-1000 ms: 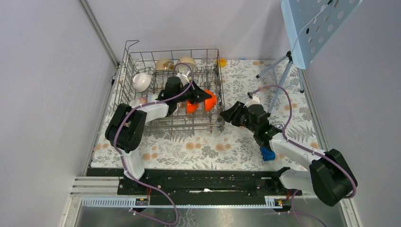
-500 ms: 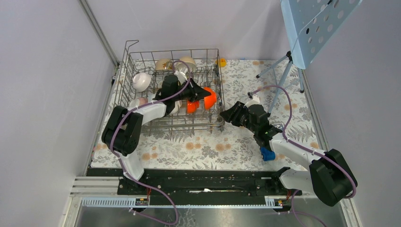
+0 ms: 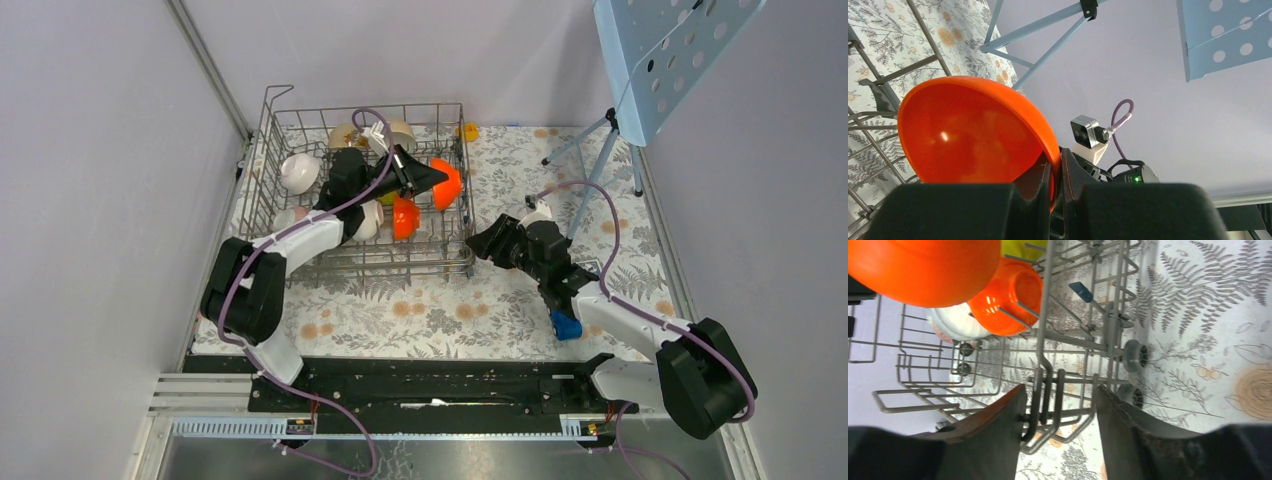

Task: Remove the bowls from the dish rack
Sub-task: Pick up the bowl from the dish rack.

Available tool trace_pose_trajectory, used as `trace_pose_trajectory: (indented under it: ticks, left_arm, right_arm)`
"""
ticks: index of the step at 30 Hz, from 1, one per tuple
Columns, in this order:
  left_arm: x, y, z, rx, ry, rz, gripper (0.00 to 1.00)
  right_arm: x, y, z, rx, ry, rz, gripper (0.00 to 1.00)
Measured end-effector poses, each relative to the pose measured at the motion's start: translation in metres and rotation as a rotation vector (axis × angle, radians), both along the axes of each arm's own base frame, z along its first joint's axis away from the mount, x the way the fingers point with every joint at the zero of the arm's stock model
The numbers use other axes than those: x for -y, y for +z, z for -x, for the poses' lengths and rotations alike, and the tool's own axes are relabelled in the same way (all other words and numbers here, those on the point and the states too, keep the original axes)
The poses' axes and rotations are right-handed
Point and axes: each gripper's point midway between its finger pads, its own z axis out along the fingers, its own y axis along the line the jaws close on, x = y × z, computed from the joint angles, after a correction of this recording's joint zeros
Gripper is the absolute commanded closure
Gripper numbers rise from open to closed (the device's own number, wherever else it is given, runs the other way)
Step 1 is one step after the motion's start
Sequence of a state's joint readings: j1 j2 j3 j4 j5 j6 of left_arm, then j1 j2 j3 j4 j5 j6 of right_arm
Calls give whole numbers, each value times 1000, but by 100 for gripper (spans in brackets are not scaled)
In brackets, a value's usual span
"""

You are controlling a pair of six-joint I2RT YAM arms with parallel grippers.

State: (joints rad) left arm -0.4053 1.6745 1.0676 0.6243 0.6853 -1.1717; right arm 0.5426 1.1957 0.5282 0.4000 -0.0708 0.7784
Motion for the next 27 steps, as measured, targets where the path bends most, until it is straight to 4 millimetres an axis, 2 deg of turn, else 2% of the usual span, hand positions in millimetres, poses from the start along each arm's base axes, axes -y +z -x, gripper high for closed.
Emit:
trace_pose_trajectory:
  ticks: [4, 7, 10, 14, 17, 19, 23, 27]
  left_arm:
    - [-3, 11, 6, 11, 4, -1, 100]
    - [-6, 36, 17, 64, 13, 5, 100]
    - [-10, 67, 33, 140, 19, 17, 100]
    - [-8, 108, 60, 267, 16, -2, 100]
    - [-10, 126, 85, 353, 31, -63, 100]
    - [-9, 131, 106, 399, 27, -101, 100]
    - [-18, 135, 153, 507, 49, -212, 100]
    - [-35, 118, 204, 591, 28, -305, 100]
  right_arm:
    - [11, 1, 3, -2, -12, 44, 18]
    - [20, 9, 6, 14, -23, 77, 9]
    - [25, 26, 9, 48, -13, 105, 6]
    - [33, 60, 18, 119, 6, 136, 2]
    - [42, 80, 31, 157, 19, 160, 0]
    - [48, 89, 42, 175, 27, 167, 0]
    - [57, 102, 64, 198, 44, 146, 0]
    - [55, 106, 87, 204, 96, 87, 0]
